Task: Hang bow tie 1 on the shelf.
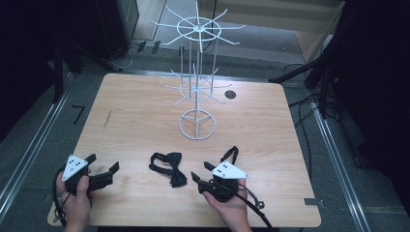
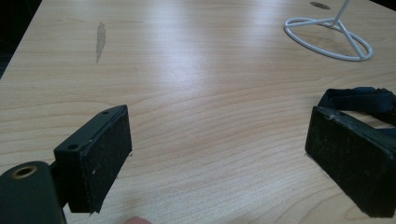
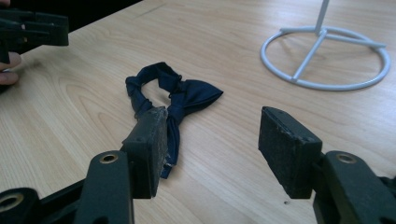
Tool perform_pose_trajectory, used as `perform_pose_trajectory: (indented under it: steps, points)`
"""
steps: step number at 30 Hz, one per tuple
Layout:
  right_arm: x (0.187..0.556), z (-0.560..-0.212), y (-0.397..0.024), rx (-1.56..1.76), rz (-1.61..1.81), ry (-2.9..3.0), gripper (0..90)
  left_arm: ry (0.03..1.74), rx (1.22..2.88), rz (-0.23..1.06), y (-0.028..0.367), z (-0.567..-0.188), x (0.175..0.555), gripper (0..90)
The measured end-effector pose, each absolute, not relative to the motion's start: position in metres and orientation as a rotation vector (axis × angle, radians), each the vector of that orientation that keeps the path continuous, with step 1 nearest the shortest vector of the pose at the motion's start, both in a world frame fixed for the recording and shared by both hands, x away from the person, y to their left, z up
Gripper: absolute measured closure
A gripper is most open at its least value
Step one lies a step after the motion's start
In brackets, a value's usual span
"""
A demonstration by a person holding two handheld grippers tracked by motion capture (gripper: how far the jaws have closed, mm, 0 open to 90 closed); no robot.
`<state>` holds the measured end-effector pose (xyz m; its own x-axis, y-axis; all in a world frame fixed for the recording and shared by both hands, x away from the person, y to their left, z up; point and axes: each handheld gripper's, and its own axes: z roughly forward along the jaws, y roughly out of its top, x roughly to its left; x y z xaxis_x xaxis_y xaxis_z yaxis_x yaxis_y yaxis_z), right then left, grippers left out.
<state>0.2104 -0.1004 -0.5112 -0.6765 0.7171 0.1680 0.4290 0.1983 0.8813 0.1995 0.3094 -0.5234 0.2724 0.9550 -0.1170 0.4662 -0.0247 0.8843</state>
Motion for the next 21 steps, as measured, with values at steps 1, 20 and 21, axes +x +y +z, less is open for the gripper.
perform_pose_trajectory:
  steps: [1, 20, 21]
  points:
    - [0.211, -0.512, -0.099, 1.091, 1.47, 2.206, 43.4, 1.332, 1.637, 0.679, 0.31, -0.523, 0.2, 8.0]
    - [0.218, -0.521, -0.06, 1.108, 1.425, 2.273, 39.7, 1.334, 1.635, 0.673, 0.31, -0.523, 0.201, 8.0]
    - [0.219, -0.521, -0.059, 1.111, 1.424, 2.274, 39.4, 1.333, 1.637, 0.673, 0.31, -0.523, 0.201, 8.0]
